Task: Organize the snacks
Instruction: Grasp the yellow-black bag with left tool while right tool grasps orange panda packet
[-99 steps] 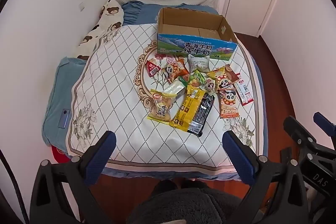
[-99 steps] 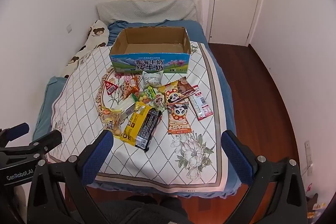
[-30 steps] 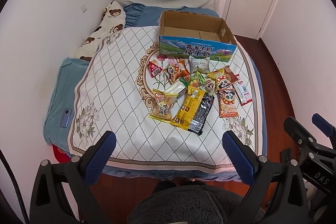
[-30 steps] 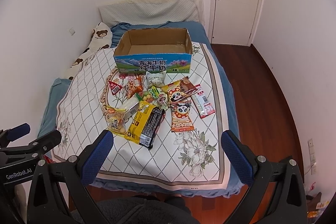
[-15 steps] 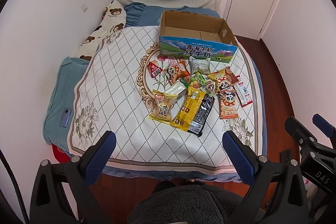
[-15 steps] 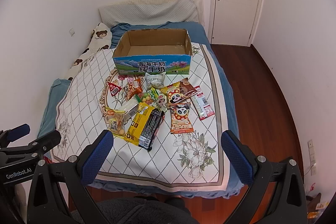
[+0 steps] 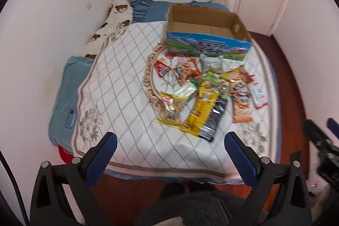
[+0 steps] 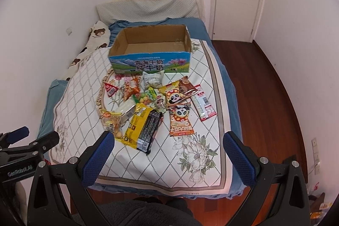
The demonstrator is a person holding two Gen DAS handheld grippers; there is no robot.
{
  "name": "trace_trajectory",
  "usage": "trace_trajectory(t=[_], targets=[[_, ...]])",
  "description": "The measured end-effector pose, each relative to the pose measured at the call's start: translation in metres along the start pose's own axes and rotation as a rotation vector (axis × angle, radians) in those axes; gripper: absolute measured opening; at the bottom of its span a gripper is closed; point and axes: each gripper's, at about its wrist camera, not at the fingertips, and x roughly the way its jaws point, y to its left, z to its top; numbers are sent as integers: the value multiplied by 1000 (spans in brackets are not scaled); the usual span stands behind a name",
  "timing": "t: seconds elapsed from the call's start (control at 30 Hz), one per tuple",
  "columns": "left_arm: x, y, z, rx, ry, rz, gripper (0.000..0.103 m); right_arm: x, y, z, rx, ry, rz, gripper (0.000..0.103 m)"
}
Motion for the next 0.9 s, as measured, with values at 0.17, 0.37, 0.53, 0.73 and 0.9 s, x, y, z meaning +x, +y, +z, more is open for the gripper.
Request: trace_trajectory(t=[0.17,0.37,0.53,0.73,0.9], targets=[[69,-16,23,87,52,57,103,54,-18,11,31,49,-22,103],[184,-55,41,190,247,-9,99,149,-42,18,50,141,-60,103],[259,-99,41,275,374,-119,99,230,-73,10,114,266,-50,103],[322,-145,21,443,501,-157,97,292,-98,-1,142,349,-25,103],[330,-149,27,315,453,-116,89,312,-100,-7,131,385,12,102]])
